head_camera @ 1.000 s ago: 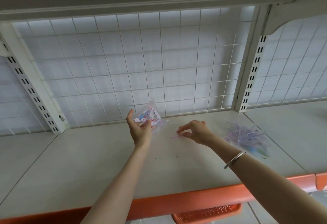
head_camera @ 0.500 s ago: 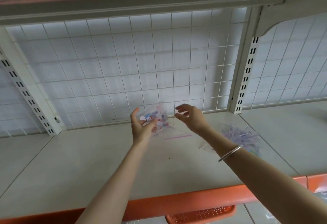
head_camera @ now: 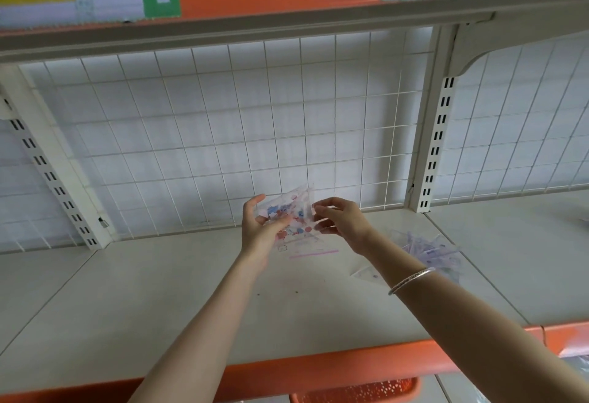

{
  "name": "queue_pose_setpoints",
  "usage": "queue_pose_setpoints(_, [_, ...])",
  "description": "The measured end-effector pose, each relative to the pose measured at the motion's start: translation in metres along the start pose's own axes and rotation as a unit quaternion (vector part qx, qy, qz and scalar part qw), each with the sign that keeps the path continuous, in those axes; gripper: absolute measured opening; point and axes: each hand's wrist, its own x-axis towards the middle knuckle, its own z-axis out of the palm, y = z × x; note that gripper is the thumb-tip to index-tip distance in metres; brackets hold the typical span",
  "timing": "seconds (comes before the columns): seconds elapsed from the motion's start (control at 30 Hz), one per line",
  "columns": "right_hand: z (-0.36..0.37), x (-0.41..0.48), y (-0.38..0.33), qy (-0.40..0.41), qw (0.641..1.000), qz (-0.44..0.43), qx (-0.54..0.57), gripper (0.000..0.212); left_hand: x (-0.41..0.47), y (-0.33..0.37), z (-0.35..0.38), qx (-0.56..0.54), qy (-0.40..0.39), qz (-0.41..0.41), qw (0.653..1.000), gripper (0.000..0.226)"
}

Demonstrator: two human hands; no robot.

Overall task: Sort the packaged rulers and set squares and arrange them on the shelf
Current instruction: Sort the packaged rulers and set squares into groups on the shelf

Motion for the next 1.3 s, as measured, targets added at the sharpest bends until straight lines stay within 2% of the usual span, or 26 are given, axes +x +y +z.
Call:
queue_pose_setpoints(0.17, [0.004,0.000,-0.003,0.011,1.000,-0.009,-0.010,0.009,-0.001,0.002,0.001,0.038,-0.032,0.002,0.999,0.074])
queue_pose_setpoints(0.43, [-0.004,-0.009,0.007,-0.008,1.000,0.013,0.014,0.003,-0.002,-0.010,-0.005,0.036,-0.029,-0.024,0.999,0.051])
queue_pose_setpoints(0.47, [-0.006,-0.011,0.007,-0.003,1.000,0.013,0.019,0.009,-0.002,-0.011,-0.005,0.037,-0.030,-0.027,0.998,0.049])
queue_pose_setpoints(0.57, [-0.011,-0.014,0.007,0.006,0.999,0.019,0.029,0.023,-0.003,-0.012,-0.002,0.029,-0.046,-0.039,0.998,0.052])
queue_pose_setpoints(0.77, [-0.017,-0.019,0.007,0.011,0.999,0.036,0.037,0.018,-0.007,-0.013,0.003,0.022,-0.061,-0.051,0.997,0.065])
queue_pose_setpoints(1.0, [-0.019,-0.022,0.006,0.032,0.997,0.051,0.042,0.015,-0.007,-0.015,0.003,-0.007,-0.066,-0.063,0.996,0.062])
queue_pose_setpoints(1.3, [-0.020,-0.023,0.014,0.071,0.995,0.042,0.052,0.027,-0.005,-0.016,-0.022,-0.043,-0.047,-0.061,0.996,0.054])
